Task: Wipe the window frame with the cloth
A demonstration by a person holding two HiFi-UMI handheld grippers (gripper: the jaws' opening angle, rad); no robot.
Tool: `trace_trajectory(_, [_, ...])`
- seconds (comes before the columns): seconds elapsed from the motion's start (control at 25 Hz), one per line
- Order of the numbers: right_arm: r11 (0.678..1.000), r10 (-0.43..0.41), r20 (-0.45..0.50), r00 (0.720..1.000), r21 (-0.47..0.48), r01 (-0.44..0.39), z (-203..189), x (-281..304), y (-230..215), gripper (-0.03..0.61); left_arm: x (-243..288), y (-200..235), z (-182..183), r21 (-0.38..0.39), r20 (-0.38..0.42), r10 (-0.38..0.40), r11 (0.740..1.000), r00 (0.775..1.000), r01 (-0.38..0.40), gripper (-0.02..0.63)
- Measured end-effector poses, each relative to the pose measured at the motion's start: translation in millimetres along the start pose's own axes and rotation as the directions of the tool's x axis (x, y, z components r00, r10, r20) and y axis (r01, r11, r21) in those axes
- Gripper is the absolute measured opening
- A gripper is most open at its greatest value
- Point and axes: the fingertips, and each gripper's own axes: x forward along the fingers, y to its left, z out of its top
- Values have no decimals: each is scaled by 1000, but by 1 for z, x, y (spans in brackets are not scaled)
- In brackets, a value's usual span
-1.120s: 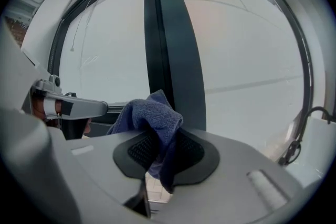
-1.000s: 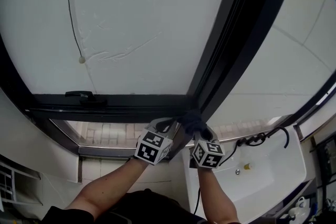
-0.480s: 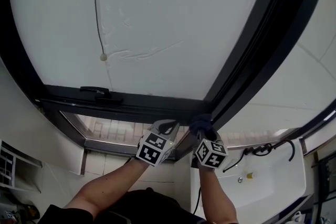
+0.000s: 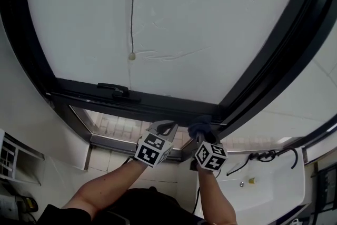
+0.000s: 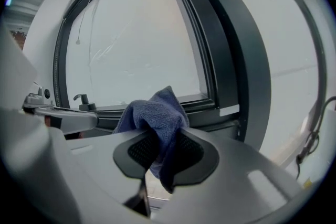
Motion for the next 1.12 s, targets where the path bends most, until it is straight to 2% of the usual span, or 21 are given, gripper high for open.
trace_trajectory(0.68, [987,155,-64,986,-32,-157,-17,25,137,74,-90,78,-9,-18,9,97,995,995,-97,-6])
trace_trajectory(1.12, [977,206,-91,974,-45,-211,-25,36,207,74,-147,131,-20,-46,21,173,984,985,-172,-6])
